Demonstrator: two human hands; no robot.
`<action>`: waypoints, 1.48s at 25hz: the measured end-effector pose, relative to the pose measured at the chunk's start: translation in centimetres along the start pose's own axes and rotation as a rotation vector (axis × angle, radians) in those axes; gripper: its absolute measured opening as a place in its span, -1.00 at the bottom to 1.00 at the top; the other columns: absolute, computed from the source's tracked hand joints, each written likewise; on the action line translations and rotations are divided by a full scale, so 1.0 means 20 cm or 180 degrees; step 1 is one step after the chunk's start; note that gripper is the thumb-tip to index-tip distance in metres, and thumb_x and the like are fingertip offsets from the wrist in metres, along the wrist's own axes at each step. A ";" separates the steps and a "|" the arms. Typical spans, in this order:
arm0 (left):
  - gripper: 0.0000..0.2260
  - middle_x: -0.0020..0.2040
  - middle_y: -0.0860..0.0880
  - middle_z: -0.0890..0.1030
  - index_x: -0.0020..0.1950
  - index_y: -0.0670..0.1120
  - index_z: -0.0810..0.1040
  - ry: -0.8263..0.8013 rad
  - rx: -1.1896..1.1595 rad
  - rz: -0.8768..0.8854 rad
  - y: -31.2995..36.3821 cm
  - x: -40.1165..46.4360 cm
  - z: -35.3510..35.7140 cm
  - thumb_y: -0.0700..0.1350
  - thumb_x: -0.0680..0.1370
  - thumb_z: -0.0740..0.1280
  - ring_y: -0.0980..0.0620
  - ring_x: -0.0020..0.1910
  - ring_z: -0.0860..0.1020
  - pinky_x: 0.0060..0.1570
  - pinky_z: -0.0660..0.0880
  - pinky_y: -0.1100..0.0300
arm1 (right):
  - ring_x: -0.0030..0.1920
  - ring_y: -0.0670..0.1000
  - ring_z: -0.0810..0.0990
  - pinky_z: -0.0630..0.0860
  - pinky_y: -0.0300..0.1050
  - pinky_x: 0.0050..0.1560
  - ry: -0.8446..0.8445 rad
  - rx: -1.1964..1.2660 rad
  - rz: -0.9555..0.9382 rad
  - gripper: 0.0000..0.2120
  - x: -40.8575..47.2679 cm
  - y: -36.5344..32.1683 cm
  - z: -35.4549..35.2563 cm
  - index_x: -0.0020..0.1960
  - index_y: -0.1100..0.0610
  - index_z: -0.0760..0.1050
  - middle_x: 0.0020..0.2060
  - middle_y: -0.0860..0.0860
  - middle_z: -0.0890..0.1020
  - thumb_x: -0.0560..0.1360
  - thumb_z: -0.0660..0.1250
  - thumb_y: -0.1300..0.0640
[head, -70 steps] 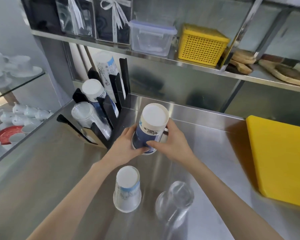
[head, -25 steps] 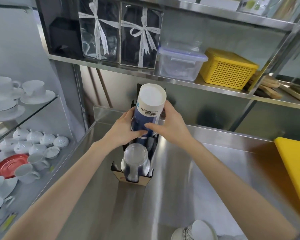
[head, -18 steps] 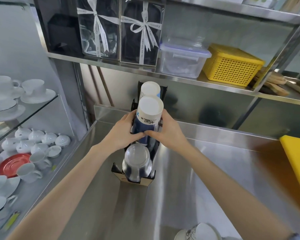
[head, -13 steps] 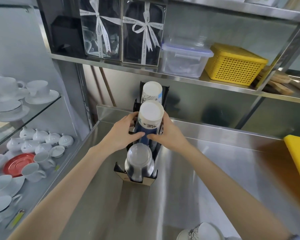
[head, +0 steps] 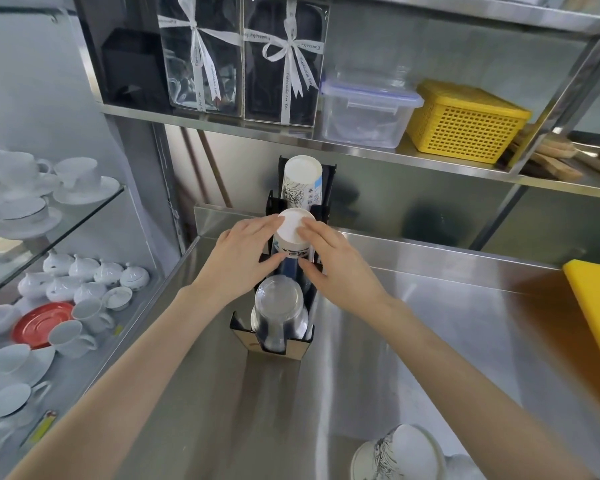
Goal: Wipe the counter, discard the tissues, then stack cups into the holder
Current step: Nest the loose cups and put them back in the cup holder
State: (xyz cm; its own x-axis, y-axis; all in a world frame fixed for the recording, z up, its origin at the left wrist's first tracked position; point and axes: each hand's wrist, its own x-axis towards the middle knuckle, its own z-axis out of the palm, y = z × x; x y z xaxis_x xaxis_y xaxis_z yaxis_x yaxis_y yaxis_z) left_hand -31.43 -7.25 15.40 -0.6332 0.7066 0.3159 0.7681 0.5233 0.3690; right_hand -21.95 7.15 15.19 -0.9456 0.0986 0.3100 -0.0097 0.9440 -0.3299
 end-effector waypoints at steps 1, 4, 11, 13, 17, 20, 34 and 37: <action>-0.49 0.45 -0.01 0.29 0.42 -0.04 0.20 -0.0049 0.0079 -0.0014 0.01 0.00 -0.01 0.01 0.51 0.25 -0.05 0.41 0.25 0.36 0.25 -0.10 | 0.44 0.10 0.17 0.18 0.04 0.43 -0.0079 -0.0038 0.0014 -0.52 0.00 0.00 0.00 0.40 0.15 0.19 0.46 0.05 0.21 0.52 0.21 0.13; -0.43 0.50 -0.02 0.16 0.45 -0.03 0.10 -0.0290 0.0178 -0.0067 0.04 -0.01 -0.04 0.06 0.51 0.23 -0.06 0.46 0.15 0.41 0.15 -0.08 | 0.48 0.10 0.06 0.09 0.07 0.46 -0.0218 -0.0094 0.0046 -0.45 -0.02 -0.01 -0.04 0.44 0.09 0.09 0.49 0.02 0.12 0.52 0.21 0.10; -0.35 0.53 -0.10 0.01 0.47 -0.05 -0.06 -0.0352 0.0392 -0.0064 0.21 -0.16 -0.13 0.09 0.52 0.20 -0.11 0.50 -0.01 0.46 -0.01 -0.09 | 0.49 0.07 -0.03 -0.03 0.04 0.47 -0.0116 -0.0400 0.0158 -0.42 -0.25 -0.04 -0.20 0.46 0.03 0.02 0.51 0.00 0.04 0.52 0.20 0.01; -0.34 0.53 -0.09 0.00 0.48 -0.06 -0.07 -0.0309 0.0318 0.0026 0.28 -0.25 -0.13 0.10 0.52 0.20 -0.08 0.50 -0.02 0.47 -0.02 -0.08 | 0.49 0.06 -0.03 -0.04 0.02 0.46 -0.0057 -0.0377 0.0176 -0.42 -0.38 -0.04 -0.23 0.45 0.02 0.04 0.50 0.00 0.05 0.52 0.20 0.00; -0.34 0.53 -0.04 0.04 0.47 -0.05 -0.04 -0.0220 -0.0194 0.0159 0.37 -0.47 -0.07 0.08 0.50 0.23 0.00 0.50 -0.02 0.48 -0.04 0.03 | 0.49 0.06 0.00 -0.03 0.00 0.46 0.0005 -0.0184 0.0268 -0.42 -0.68 -0.01 -0.23 0.45 0.04 0.08 0.50 0.03 0.08 0.50 0.22 -0.01; -0.33 0.51 -0.05 0.12 0.46 -0.06 0.01 -0.0283 -0.0349 0.0268 0.42 -0.60 0.02 0.07 0.48 0.28 -0.01 0.49 0.06 0.47 0.04 0.00 | 0.49 0.03 -0.02 -0.04 -0.02 0.46 -0.0074 -0.0072 0.0428 -0.38 -0.88 0.02 -0.18 0.45 -0.01 0.05 0.50 -0.01 0.05 0.48 0.24 -0.06; -0.23 0.51 0.03 0.11 0.46 0.05 -0.07 -0.1580 -0.1030 -0.0134 0.58 -0.93 0.69 0.13 0.43 0.33 0.03 0.45 0.17 0.43 0.16 0.05 | 0.45 -0.02 0.13 0.16 -0.17 0.34 -0.0674 0.1034 0.1609 -0.08 -1.32 0.17 0.06 0.46 -0.03 -0.15 0.48 -0.02 0.09 0.35 0.42 -0.07; -0.18 0.50 0.05 0.13 0.47 0.05 -0.08 -0.1737 -0.1226 -0.0414 0.59 -0.97 0.81 0.11 0.39 0.37 0.01 0.44 0.22 0.40 0.22 0.00 | 0.34 -0.07 0.28 0.24 -0.23 0.28 -0.0558 0.1469 0.1894 0.05 -1.33 0.19 0.11 0.45 0.02 -0.25 0.37 -0.03 0.29 0.31 0.48 0.03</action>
State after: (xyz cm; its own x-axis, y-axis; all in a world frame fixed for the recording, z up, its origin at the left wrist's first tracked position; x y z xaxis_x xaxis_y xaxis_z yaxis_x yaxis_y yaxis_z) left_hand -8.51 -7.06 -0.64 -0.5017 0.8413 -0.2012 0.5361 0.4849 0.6910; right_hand 2.42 7.51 3.77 -0.8714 0.4606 -0.1688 0.4180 0.5170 -0.7470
